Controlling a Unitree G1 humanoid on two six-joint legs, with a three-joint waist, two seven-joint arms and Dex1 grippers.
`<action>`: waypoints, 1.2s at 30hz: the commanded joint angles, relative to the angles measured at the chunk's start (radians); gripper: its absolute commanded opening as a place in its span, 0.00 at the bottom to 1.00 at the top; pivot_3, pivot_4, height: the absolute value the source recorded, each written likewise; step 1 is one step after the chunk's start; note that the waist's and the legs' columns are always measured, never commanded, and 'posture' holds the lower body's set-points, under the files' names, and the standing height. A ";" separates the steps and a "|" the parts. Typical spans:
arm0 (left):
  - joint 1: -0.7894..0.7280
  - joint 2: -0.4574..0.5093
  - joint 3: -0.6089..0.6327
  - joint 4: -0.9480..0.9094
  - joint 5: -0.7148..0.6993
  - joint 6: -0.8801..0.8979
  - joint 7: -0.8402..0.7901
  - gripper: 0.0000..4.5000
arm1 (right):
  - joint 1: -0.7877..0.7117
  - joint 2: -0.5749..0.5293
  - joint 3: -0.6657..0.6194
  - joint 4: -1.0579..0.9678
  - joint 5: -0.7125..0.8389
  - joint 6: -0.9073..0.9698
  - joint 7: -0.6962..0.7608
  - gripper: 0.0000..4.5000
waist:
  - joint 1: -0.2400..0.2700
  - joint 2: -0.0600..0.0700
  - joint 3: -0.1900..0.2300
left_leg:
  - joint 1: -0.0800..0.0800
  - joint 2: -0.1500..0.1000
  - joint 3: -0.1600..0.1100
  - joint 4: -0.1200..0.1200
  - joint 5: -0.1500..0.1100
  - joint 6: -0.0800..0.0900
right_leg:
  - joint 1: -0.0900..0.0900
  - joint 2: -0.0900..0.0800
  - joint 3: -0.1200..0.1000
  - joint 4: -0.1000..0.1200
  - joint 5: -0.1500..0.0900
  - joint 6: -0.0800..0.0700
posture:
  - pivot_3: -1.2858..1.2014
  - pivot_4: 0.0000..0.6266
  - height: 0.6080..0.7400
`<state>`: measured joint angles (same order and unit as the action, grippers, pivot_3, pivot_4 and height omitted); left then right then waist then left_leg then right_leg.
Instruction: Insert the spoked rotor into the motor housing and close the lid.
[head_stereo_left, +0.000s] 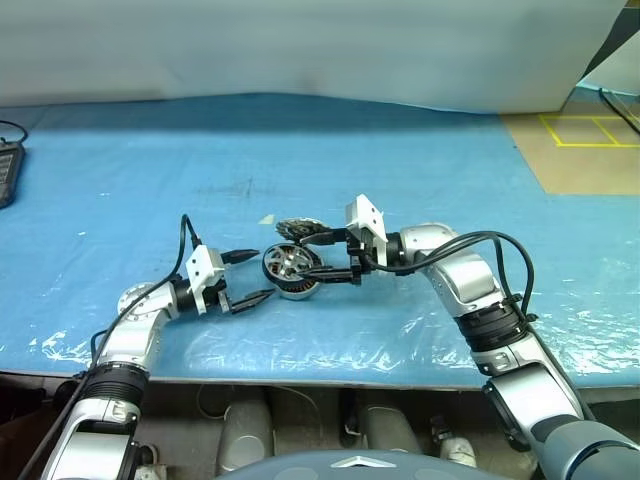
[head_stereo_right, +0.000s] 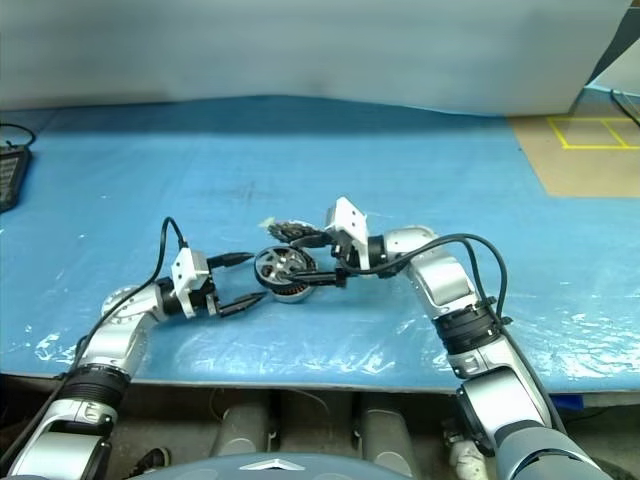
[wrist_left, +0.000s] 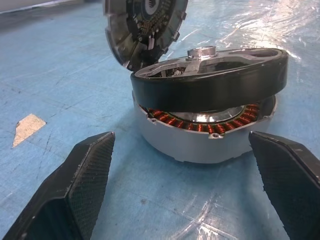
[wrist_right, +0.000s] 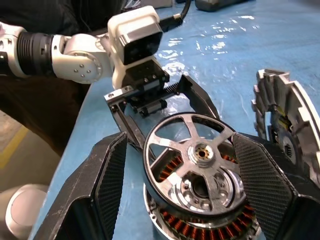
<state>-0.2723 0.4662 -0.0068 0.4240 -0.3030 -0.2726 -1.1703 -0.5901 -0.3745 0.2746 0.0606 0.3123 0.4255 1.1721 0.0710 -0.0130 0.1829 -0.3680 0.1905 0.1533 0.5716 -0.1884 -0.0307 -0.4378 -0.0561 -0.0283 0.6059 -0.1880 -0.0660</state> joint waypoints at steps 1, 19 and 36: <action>0.004 0.011 0.012 -0.037 -0.010 0.003 -0.001 1.00 | -0.015 0.021 -0.023 -0.021 0.031 0.024 -0.022 0.77 | 0.000 0.000 0.000 | 0.000 0.000 0.000 0.000 0.000 0.000 | 0.000 0.000 0.000 0.000 0.000 0.000 | 0.52 0.24 1.00; 0.010 0.016 0.010 -0.048 -0.004 0.009 0.010 1.00 | -0.046 0.094 -0.018 0.109 0.020 0.104 -0.105 0.77 | 0.000 0.000 0.000 | 0.000 0.000 0.000 0.000 0.000 0.000 | 0.000 0.000 0.000 0.000 0.000 0.000 | 0.52 0.24 1.00; 0.019 0.019 0.007 -0.045 0.018 0.003 0.028 1.00 | -0.056 0.117 0.001 0.173 -0.011 0.106 -0.122 0.33 | -0.001 0.000 0.000 | 0.000 0.000 0.000 0.000 0.001 -0.002 | 0.000 0.000 0.000 0.000 0.000 0.000 | 0.52 0.24 1.00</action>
<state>-0.2595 0.4729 -0.0068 0.4090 -0.2852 -0.2624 -1.1469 -0.6295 -0.2635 0.2782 0.2380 0.3002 0.5439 1.0460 0.0702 -0.0129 0.1829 -0.3680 0.1905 0.1533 0.5713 -0.1876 -0.0322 -0.4379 -0.0561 -0.0283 0.6058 -0.1880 -0.0661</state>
